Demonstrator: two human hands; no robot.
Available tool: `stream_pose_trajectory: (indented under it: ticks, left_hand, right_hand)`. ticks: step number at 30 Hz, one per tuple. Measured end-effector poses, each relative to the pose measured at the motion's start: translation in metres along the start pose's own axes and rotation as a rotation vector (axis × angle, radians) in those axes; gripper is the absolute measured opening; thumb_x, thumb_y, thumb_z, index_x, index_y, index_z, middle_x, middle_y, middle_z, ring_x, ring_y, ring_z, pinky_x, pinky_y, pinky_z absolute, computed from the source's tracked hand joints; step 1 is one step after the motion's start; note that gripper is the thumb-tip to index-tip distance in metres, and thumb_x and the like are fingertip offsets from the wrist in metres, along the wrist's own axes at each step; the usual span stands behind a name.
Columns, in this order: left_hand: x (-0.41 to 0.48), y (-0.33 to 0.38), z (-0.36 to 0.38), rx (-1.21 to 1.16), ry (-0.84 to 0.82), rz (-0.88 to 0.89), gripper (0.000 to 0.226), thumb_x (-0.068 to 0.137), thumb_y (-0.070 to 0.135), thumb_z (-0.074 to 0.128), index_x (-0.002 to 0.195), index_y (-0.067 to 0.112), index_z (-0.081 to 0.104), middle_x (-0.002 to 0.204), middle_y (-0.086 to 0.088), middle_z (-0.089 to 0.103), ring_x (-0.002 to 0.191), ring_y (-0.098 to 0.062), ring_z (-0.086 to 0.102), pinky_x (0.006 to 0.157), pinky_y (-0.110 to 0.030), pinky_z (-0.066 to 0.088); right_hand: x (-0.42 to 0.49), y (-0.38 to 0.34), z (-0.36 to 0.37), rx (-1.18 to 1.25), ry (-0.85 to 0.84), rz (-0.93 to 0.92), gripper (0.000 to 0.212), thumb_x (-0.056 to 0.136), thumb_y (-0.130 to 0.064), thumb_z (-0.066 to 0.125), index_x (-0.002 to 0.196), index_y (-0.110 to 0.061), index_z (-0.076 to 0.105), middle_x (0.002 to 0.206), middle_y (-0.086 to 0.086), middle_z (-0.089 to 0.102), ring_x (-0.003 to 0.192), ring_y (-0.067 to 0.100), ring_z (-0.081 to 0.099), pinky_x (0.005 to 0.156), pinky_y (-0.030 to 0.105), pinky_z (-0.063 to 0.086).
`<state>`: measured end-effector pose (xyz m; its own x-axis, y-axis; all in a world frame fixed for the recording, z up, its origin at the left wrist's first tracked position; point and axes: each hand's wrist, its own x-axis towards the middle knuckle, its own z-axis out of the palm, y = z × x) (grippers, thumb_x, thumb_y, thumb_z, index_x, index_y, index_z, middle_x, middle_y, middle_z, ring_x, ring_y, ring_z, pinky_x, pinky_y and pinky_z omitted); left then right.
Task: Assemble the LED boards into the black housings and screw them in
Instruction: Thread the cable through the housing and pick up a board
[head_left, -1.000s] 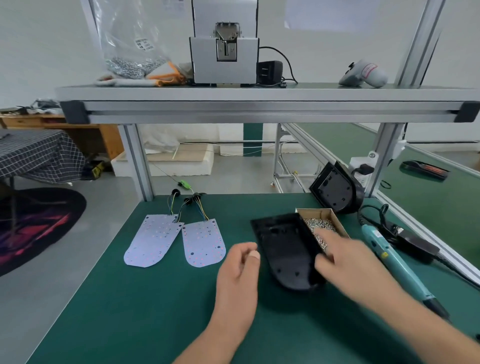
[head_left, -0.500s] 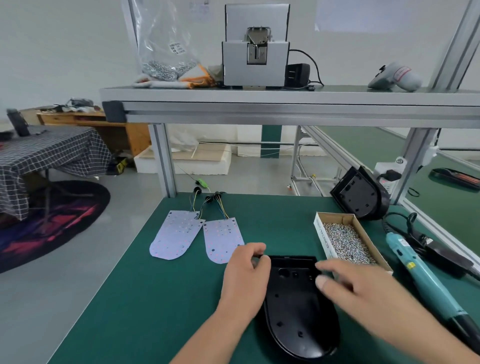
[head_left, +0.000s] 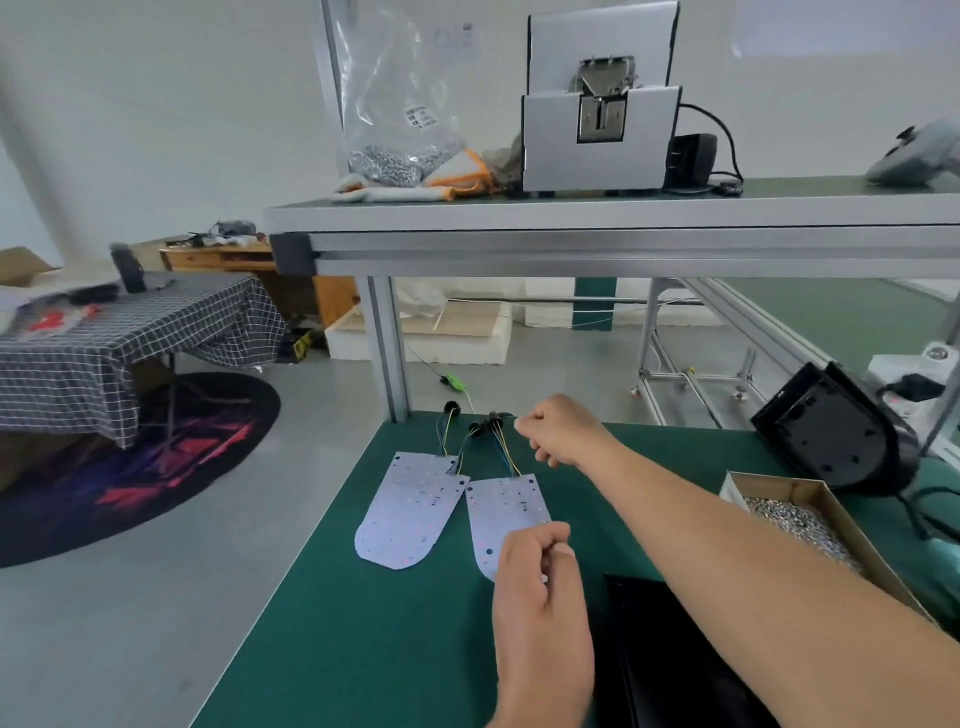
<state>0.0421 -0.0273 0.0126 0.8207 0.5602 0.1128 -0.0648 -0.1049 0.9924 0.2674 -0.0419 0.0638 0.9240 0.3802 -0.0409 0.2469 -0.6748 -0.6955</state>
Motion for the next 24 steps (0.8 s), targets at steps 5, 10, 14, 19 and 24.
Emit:
stream_pose_trajectory:
  ticks: [5, 10, 14, 19, 24]
  left_hand:
    - [0.007, 0.001, 0.000, -0.071, 0.156, -0.007, 0.032, 0.102, 0.012, 0.061, 0.100, 0.041, 0.072, 0.099, 0.026, 0.070, 0.097, -0.002, 0.063, 0.082, -0.012, 0.047]
    - [0.009, -0.002, 0.000, -0.082, 0.166, -0.034, 0.030, 0.102, 0.012, 0.061, 0.101, 0.039, 0.073, 0.099, 0.024, 0.070, 0.090, -0.003, 0.062, 0.078, -0.012, 0.047]
    - [0.010, -0.005, -0.001, -0.049, 0.121, -0.026, 0.029, 0.103, 0.012, 0.059, 0.103, 0.038, 0.071, 0.104, 0.012, 0.067, 0.092, -0.005, 0.059, 0.086, -0.024, 0.049]
    - [0.012, -0.007, -0.001, 0.053, 0.118, 0.066, 0.031, 0.102, 0.006, 0.059, 0.108, 0.035, 0.066, 0.133, 0.021, 0.055, 0.132, -0.002, 0.045, 0.098, -0.014, 0.038]
    - [0.013, -0.009, -0.002, 0.013, 0.084, 0.010, 0.034, 0.103, 0.014, 0.060, 0.129, 0.036, 0.057, 0.147, 0.024, 0.044, 0.140, 0.003, 0.039, 0.110, -0.022, 0.035]
  right_hand:
    - [0.030, -0.010, 0.030, -0.325, 0.047, -0.044, 0.047, 0.100, -0.039, 0.059, 0.064, -0.014, 0.043, 0.058, 0.002, 0.047, 0.055, 0.024, 0.047, 0.059, 0.032, 0.037]
    - [0.035, -0.006, 0.037, -0.407, 0.023, -0.020, 0.029, 0.090, -0.005, 0.055, 0.063, -0.012, 0.045, 0.061, 0.004, 0.045, 0.056, 0.023, 0.044, 0.051, 0.028, 0.030]
    - [0.037, 0.013, 0.020, 0.080, -0.003, 0.097, 0.017, 0.095, 0.003, 0.053, 0.091, 0.011, 0.066, 0.081, 0.024, 0.071, 0.063, 0.031, 0.067, 0.062, 0.037, 0.053]
    - [0.022, 0.031, -0.004, 0.510, 0.078, 0.117, 0.016, 0.105, 0.001, 0.050, 0.091, -0.001, 0.057, 0.081, 0.020, 0.069, 0.054, 0.023, 0.065, 0.047, 0.026, 0.052]
    - [-0.009, 0.034, -0.034, 0.744, 0.137, 0.088, 0.015, 0.107, -0.003, 0.053, 0.094, -0.003, 0.060, 0.078, 0.014, 0.077, 0.057, 0.020, 0.067, 0.047, 0.027, 0.052]
